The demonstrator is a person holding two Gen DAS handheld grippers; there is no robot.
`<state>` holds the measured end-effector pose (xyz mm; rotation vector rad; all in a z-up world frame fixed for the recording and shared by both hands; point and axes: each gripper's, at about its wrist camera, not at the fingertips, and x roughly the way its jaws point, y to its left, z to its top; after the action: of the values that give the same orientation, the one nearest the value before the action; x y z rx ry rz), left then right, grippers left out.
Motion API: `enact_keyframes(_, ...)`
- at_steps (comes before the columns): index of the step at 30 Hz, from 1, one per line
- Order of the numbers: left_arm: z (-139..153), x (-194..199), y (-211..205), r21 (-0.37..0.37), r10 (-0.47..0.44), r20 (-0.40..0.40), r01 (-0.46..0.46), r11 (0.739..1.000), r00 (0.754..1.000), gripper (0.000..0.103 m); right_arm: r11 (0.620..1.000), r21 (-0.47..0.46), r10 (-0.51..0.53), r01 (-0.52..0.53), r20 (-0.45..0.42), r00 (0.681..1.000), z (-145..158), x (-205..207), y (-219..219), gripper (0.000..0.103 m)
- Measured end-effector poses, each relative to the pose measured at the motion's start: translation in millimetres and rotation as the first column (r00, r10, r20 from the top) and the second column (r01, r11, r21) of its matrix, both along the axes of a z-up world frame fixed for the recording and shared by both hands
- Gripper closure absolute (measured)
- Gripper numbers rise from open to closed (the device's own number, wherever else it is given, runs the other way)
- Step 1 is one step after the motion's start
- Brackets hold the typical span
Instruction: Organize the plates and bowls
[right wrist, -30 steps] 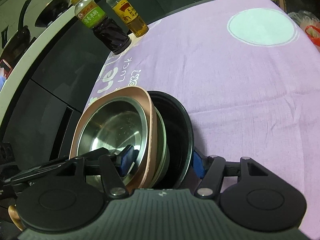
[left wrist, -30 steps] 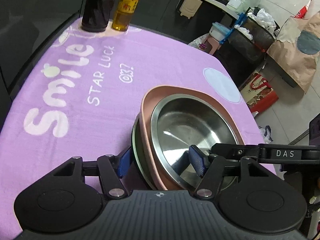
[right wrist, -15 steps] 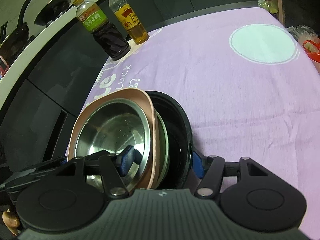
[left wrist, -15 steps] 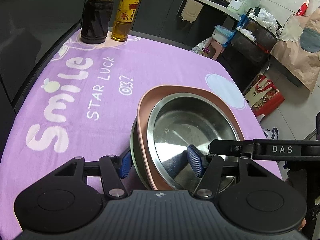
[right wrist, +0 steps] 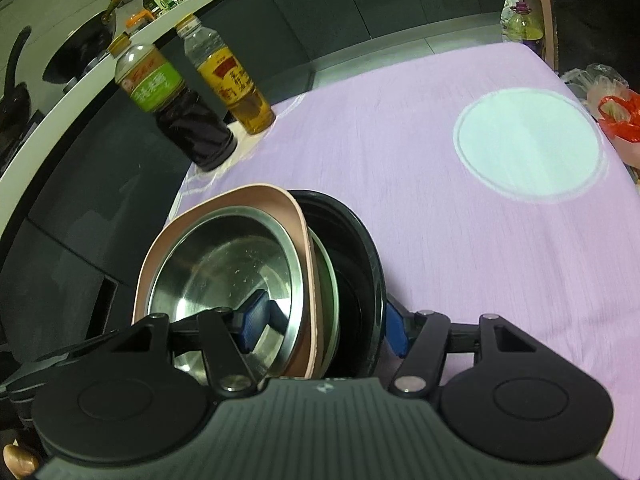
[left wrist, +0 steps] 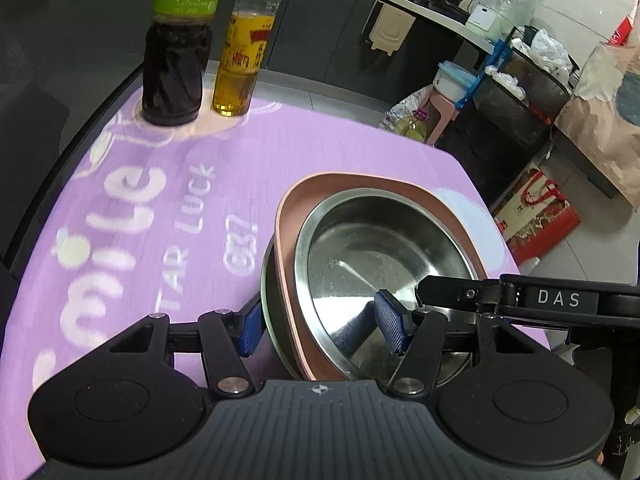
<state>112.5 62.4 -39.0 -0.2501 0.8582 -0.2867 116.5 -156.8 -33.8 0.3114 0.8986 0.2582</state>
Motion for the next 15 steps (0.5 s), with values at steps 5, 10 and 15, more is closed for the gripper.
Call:
enact_keyframes(5,1,37,0,-0.015,0.012,-0.023,-0.013,1.0,1.0,0.048,1.0,-0.019,-0.003,0.003,0.02,1.0,8,31,0,0.043)
enact_keyframes(10,1,68,-4,-0.018,0.015,-0.048,-0.016,1.0,0.999,0.049,1.0,-0.029,-0.004,0.004,0.01,1.0,10,62,-2,0.043)
enact_keyframes(15,4,91,-10,0.002,0.03,-0.025,-0.03,1.0,0.999,0.049,1.0,-0.03,-0.003,0.004,0.023,1.0,13,86,-5,0.043)
